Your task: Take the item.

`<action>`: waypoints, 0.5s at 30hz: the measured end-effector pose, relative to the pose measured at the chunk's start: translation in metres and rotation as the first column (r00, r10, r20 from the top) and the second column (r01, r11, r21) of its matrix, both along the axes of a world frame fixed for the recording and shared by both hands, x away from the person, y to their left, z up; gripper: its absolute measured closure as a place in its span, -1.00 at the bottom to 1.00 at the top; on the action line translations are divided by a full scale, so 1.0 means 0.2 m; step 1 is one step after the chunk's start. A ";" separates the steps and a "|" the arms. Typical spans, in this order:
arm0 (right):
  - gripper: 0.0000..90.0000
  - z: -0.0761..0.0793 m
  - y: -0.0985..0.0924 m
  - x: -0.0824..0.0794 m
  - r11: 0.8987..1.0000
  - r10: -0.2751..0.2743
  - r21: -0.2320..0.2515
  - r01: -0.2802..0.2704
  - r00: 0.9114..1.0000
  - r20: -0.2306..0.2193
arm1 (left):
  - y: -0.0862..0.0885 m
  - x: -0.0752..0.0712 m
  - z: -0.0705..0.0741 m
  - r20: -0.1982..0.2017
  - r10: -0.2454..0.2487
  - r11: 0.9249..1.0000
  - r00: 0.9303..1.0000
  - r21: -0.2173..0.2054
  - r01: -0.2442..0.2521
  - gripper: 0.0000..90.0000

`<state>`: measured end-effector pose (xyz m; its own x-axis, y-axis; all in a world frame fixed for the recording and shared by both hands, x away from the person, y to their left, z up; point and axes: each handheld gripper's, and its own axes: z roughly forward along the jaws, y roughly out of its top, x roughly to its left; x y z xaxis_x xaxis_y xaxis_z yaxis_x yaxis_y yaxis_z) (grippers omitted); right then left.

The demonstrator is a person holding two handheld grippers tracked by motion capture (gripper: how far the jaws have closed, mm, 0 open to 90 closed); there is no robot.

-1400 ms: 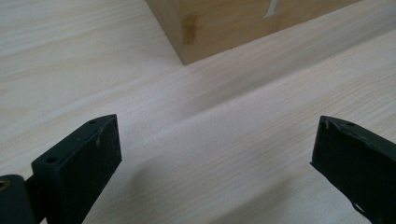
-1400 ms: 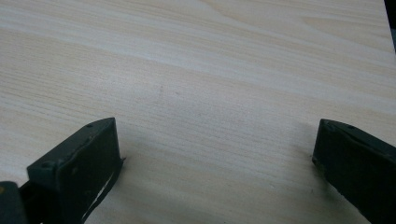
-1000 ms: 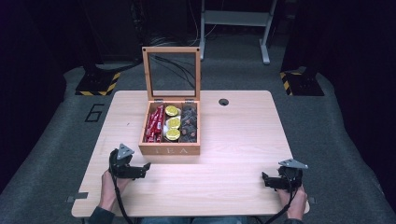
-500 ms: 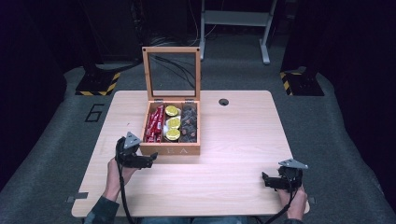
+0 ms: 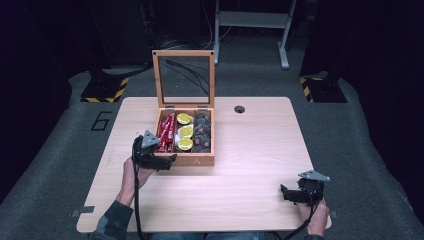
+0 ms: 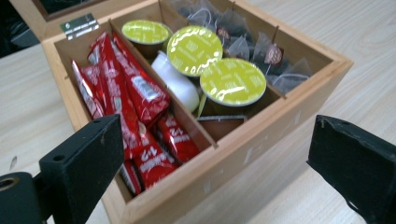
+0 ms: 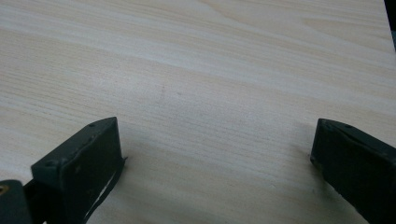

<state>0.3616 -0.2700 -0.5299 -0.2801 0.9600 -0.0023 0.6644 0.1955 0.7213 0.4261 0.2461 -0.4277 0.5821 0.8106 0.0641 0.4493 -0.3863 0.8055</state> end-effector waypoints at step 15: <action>-0.96 0.00 0.00 0.00 1.000 0.003 0.000 -0.003 1.000 0.002 | -0.14 0.15 0.01 -0.034 -0.038 0.999 0.999 -0.002 0.038 -1.00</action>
<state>0.3615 -0.2701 -0.5299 -0.2828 0.9592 -0.0031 0.6624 0.1976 0.7226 0.4553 0.2175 -0.4263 0.6145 0.7878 0.0429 0.4612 -0.4029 0.7905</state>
